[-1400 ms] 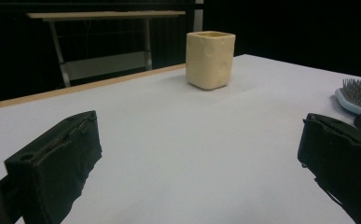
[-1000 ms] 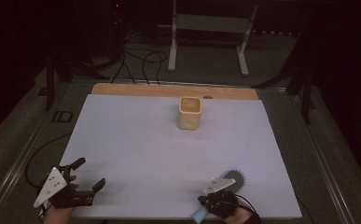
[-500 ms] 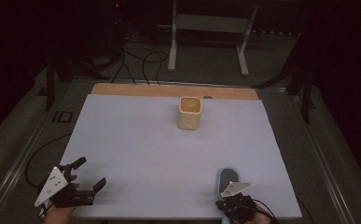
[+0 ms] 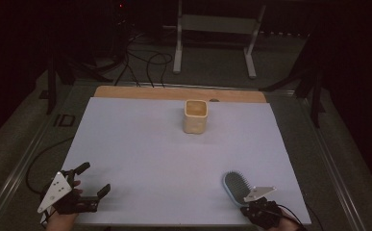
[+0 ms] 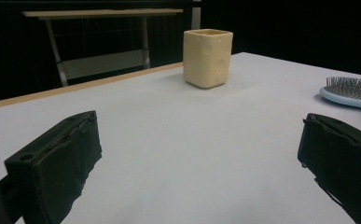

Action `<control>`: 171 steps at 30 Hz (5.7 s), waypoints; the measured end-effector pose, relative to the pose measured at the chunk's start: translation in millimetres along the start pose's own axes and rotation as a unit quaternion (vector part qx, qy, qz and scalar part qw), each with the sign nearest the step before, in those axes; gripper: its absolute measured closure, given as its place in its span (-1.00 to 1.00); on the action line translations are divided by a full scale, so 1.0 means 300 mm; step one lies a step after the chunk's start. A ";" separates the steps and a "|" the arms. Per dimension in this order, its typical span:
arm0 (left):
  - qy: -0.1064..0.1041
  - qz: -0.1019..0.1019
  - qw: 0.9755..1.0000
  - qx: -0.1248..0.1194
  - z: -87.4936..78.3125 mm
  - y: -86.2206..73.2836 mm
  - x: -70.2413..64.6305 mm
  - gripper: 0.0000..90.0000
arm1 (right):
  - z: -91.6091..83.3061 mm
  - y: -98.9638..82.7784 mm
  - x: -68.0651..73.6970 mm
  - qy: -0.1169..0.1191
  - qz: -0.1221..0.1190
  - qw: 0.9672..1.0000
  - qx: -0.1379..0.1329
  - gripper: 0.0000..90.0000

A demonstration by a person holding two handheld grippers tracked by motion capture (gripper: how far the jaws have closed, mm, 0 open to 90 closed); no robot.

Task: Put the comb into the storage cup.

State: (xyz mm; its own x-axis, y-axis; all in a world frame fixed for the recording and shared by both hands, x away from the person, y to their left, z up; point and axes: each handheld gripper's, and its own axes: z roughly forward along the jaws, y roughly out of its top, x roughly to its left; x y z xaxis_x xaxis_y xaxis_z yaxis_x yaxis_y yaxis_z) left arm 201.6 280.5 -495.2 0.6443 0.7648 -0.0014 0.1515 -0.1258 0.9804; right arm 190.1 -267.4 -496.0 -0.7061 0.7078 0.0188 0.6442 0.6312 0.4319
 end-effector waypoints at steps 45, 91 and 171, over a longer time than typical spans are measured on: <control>0.003 -0.002 1.000 -0.003 -0.006 0.001 0.002 -1.00 | -0.093 0.040 -0.193 -0.043 -0.044 0.998 0.027 0.92; 0.005 -0.009 1.000 -0.003 -0.013 -0.002 0.007 -1.00 | -0.002 0.147 -0.250 0.002 -0.136 0.976 0.169 -0.35; 0.006 -0.019 1.000 -0.005 -0.014 -0.006 0.012 -1.00 | 0.005 0.276 -0.191 0.006 -0.110 0.994 -0.007 0.55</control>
State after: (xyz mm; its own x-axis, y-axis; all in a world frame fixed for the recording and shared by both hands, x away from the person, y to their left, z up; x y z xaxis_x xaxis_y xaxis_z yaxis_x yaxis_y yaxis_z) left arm 200.7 286.2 -496.2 0.6288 0.7767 -0.0364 0.1684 -0.0903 0.9816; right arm 284.4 -255.2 -462.5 -0.8329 0.5494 -0.0664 0.4698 0.7655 0.4396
